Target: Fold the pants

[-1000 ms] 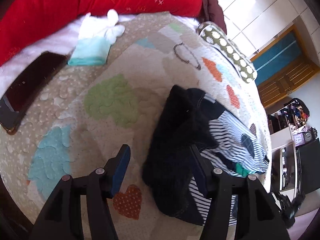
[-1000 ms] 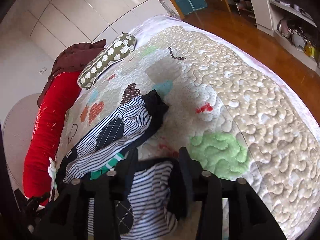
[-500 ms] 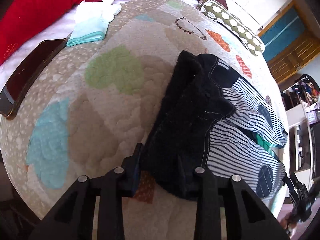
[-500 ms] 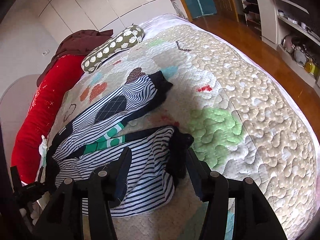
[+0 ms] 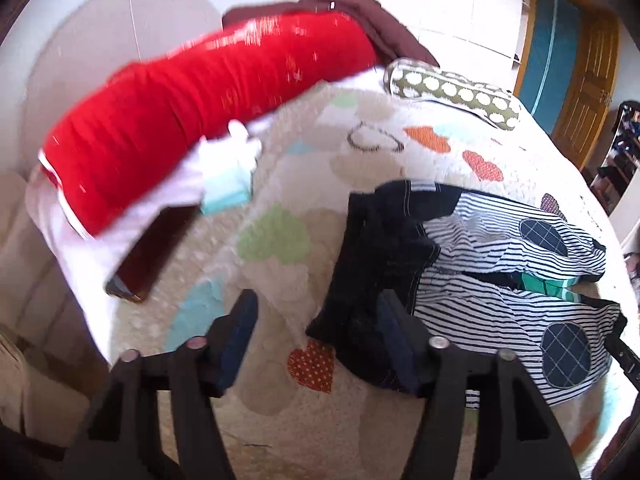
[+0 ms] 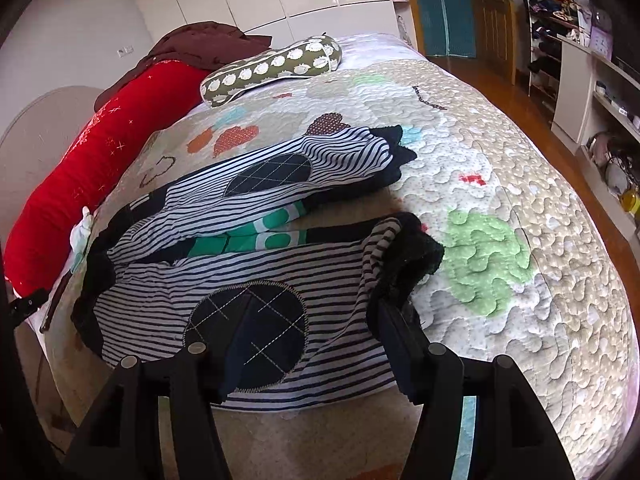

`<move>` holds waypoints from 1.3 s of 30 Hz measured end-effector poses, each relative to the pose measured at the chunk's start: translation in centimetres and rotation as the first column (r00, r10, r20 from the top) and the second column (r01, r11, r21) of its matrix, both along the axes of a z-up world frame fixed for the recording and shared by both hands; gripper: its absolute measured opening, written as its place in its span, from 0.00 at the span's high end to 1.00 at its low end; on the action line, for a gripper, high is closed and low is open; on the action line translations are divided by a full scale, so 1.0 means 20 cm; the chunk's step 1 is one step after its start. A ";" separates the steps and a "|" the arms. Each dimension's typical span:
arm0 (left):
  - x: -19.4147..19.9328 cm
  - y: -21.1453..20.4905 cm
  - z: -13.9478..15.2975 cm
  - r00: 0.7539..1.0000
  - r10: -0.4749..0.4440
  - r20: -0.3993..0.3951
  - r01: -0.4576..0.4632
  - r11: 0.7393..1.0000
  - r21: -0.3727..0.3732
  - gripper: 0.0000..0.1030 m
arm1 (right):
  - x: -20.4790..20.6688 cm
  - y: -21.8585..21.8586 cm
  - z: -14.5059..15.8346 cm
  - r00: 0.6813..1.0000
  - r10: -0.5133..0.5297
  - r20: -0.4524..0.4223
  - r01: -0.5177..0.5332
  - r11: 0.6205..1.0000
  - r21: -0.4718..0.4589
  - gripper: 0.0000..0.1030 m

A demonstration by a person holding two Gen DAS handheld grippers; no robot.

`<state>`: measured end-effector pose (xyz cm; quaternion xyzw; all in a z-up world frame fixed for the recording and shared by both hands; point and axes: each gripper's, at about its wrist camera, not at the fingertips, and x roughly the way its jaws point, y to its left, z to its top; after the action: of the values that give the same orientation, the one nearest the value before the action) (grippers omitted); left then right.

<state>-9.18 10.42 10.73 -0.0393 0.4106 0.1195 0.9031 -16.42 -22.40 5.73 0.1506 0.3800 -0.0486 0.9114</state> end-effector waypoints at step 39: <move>1.20 -0.29 -0.29 0.830 -0.502 -0.241 0.498 0.863 -0.084 0.31 | 1.31 0.15 0.03 0.848 0.423 -0.320 -0.515 0.800 -0.307 0.29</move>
<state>14.79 4.64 4.92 0.0769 0.5203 -0.1204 0.8419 9.73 -19.44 6.35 -0.1359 0.4936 0.0894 0.8544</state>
